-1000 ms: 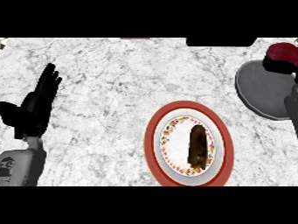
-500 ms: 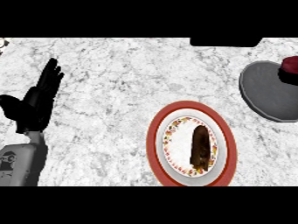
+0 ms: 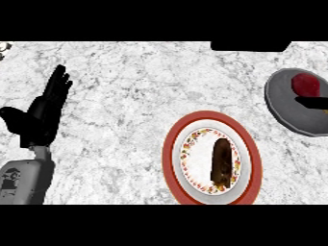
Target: Pick the pear from the plate and place it in the pan
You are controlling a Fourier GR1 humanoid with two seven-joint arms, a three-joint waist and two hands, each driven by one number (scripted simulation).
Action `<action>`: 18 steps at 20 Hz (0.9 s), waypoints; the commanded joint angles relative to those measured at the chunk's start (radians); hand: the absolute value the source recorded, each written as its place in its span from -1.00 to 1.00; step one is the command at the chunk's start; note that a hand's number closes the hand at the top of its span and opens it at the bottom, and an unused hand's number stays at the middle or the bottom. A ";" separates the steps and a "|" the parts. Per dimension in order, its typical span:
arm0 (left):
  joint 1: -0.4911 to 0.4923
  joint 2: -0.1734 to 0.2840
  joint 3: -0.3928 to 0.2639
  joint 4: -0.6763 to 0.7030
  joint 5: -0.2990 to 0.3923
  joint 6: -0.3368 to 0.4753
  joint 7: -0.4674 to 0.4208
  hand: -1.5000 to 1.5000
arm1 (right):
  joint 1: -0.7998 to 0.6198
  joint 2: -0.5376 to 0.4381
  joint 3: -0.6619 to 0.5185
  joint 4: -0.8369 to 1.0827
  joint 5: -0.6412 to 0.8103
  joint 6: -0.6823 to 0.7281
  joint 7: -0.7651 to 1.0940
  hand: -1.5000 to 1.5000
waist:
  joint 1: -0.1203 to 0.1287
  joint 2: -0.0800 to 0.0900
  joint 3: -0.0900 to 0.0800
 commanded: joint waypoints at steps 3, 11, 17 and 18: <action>0.035 0.005 0.007 -0.045 0.006 0.001 0.024 0.00 | 0.017 0.037 -0.083 -0.037 -0.109 -0.091 -0.197 -1.00 | -0.015 -0.010 -0.002; 0.069 0.008 0.032 -0.011 0.005 0.007 -0.022 0.00 | 0.150 0.144 -0.159 -0.323 -0.335 0.070 -0.304 -1.00 | -0.064 -0.029 -0.006; 0.087 0.029 0.048 -0.045 0.006 0.011 0.025 0.00 | 0.389 0.302 -0.086 -0.682 -0.395 0.193 -0.296 -1.00 | -0.099 -0.043 -0.009; 0.095 0.049 0.080 -0.018 0.029 -0.007 0.004 0.00 | 0.414 0.322 -0.071 -0.744 -0.398 0.204 -0.285 -1.00 | -0.106 -0.045 -0.010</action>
